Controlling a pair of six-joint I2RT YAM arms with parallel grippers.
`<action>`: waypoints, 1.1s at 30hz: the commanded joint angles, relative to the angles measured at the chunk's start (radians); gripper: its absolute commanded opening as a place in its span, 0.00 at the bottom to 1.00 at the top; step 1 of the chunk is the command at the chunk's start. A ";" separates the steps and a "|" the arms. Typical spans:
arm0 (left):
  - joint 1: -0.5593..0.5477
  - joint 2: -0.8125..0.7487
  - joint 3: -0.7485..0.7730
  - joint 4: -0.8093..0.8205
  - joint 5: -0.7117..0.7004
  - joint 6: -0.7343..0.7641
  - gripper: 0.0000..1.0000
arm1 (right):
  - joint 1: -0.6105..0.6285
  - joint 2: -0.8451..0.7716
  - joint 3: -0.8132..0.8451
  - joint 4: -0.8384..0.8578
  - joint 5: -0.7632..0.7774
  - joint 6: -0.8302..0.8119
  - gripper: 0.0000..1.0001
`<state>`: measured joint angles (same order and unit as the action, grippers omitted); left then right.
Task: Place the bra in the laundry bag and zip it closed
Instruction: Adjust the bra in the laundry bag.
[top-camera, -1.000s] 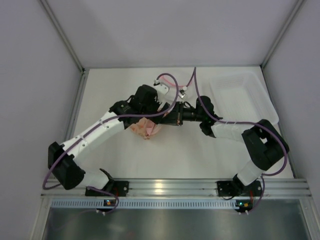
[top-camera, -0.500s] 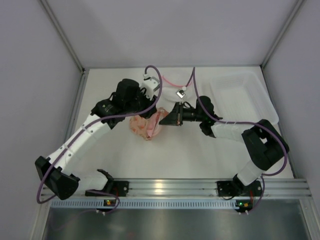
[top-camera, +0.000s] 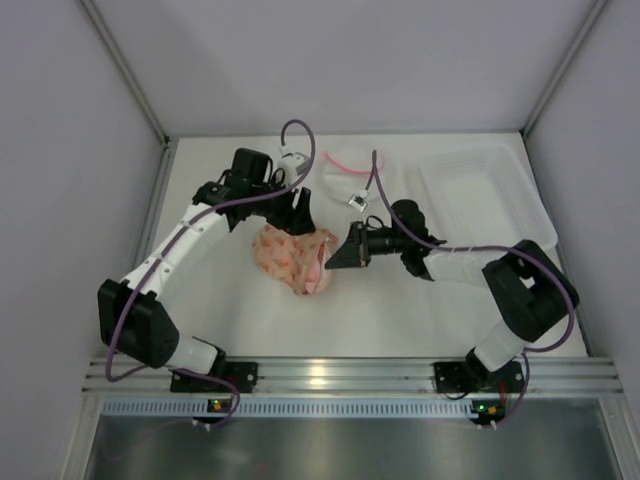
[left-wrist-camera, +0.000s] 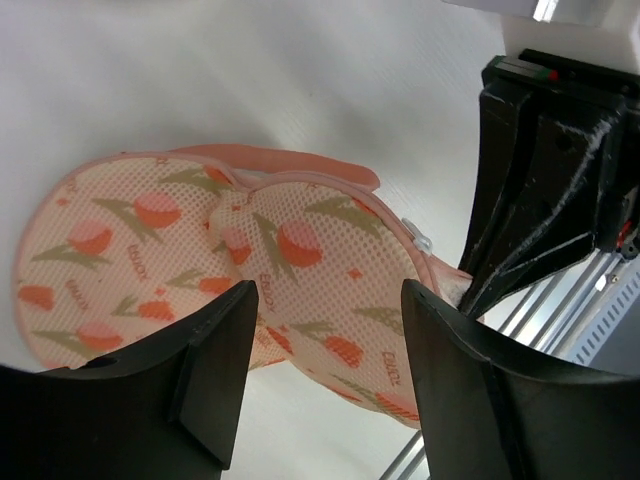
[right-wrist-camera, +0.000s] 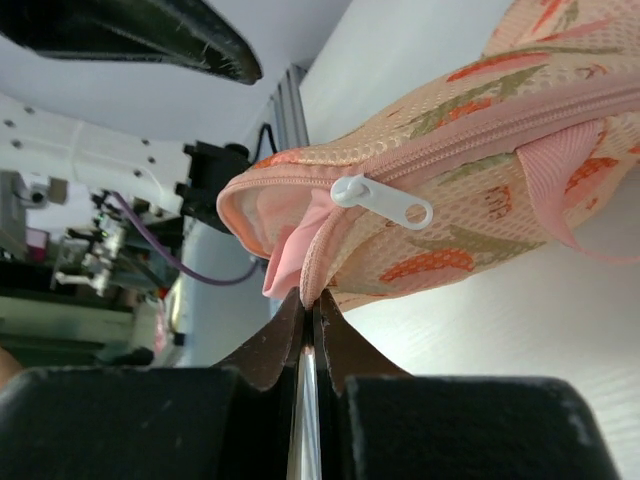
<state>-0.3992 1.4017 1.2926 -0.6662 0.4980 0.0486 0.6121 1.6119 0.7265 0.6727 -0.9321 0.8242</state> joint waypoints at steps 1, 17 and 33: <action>-0.012 0.065 0.057 0.030 0.028 -0.084 0.66 | 0.003 -0.066 0.001 -0.114 -0.040 -0.261 0.00; -0.161 0.226 0.070 0.094 -0.231 -0.283 0.81 | 0.025 -0.083 0.063 -0.298 -0.053 -0.481 0.00; -0.161 0.270 0.103 0.068 -0.213 -0.259 0.12 | 0.052 -0.089 0.103 -0.427 -0.020 -0.594 0.00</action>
<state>-0.5613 1.6825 1.3693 -0.6064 0.2604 -0.2131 0.6476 1.5642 0.7837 0.2432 -0.9455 0.2840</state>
